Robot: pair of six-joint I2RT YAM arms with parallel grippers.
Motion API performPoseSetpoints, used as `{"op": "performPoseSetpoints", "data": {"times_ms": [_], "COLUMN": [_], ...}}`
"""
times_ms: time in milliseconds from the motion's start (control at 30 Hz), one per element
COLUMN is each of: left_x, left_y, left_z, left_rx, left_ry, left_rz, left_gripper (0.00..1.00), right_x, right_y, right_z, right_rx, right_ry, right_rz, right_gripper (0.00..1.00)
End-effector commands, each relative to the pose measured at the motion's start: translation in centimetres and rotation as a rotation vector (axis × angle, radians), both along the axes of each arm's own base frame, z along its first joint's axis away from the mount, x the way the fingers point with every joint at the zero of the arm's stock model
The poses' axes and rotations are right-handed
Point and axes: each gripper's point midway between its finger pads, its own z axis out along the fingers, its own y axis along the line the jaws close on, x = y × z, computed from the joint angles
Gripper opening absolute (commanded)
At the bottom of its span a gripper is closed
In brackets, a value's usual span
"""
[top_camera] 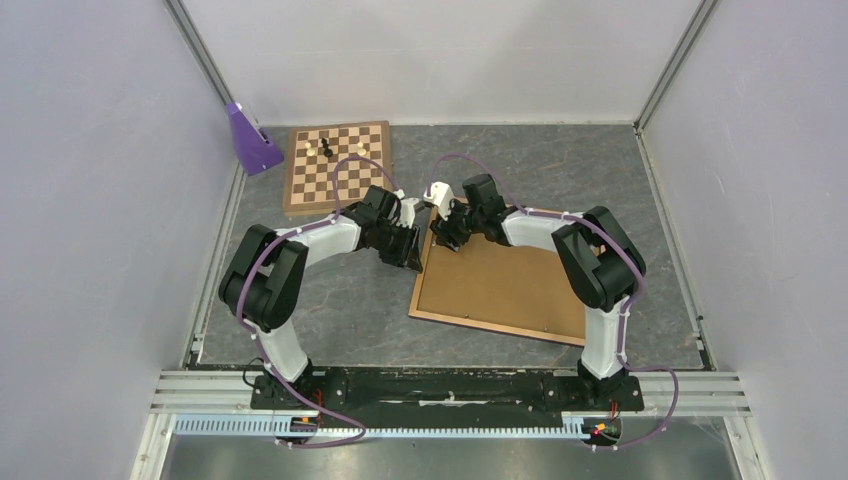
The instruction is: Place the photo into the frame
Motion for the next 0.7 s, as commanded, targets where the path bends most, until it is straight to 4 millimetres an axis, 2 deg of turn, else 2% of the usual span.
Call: {"op": "performPoseSetpoints", "data": {"times_ms": [0, 667], "left_x": [-0.2, -0.4], "left_y": [-0.5, -0.5], "left_z": [0.0, -0.4], "left_rx": [-0.025, -0.022], "left_ry": [0.033, 0.047], "left_rz": [0.031, 0.027], "left_gripper": [0.4, 0.39], "right_x": [-0.2, 1.6], "right_y": [1.3, -0.1], "right_z": [0.2, -0.4], "right_rx": [0.033, 0.0], "right_ry": [0.01, -0.016], "right_rz": [0.014, -0.137], "right_gripper": [0.56, 0.54]}}
